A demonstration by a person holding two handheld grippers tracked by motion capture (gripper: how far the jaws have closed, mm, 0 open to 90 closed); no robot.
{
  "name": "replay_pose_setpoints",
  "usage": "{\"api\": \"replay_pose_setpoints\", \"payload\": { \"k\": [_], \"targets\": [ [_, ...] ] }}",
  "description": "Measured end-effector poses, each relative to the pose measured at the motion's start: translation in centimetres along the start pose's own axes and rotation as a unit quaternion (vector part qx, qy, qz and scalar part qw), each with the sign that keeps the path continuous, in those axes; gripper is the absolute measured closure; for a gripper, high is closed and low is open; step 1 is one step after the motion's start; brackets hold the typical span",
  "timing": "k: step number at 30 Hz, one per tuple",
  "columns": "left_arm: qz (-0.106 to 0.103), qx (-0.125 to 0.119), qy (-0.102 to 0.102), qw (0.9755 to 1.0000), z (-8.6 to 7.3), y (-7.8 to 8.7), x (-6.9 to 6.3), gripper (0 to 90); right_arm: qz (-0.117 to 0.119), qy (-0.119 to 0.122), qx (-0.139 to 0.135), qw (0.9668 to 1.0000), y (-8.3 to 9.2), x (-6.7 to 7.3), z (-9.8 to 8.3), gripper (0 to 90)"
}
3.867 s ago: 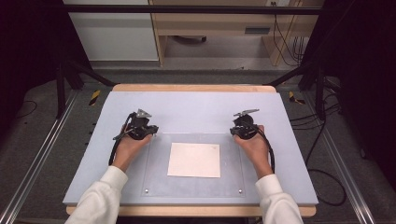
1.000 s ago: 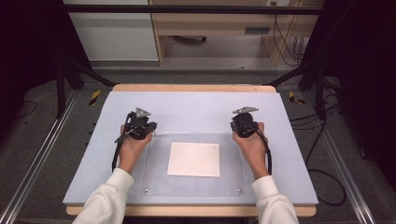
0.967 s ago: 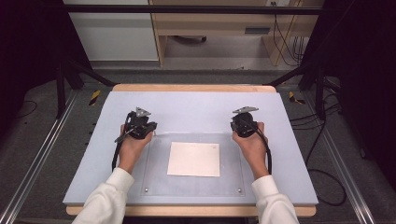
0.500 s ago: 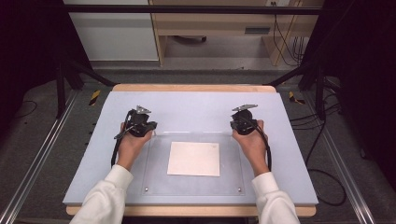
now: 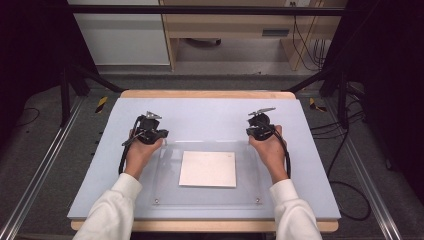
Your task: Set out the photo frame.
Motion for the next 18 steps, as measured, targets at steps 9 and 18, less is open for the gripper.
{"api": "replay_pose_setpoints", "payload": {
  "k": [9,18],
  "targets": [
    [-0.01,0.01,0.009,0.9999,0.33,-0.29,0.38,85.3,0.019,-0.012,0.002,0.9997,-0.34,-0.44,0.28,85.9],
    [-0.013,0.015,0.014,0.9997,0.38,-0.37,0.44,85.3,0.02,-0.006,-0.002,0.9998,-0.27,-0.42,0.23,85.7]
  ]
}}
Point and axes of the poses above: each handheld gripper's, and its own axes: y roughly backward along the jaws, z roughly out of its top, x roughly to its left, the point moved 7 cm from there along -y, roughly forward along the jaws, and after that the axes turned 1 degree about -y, right-handed, at the moved point
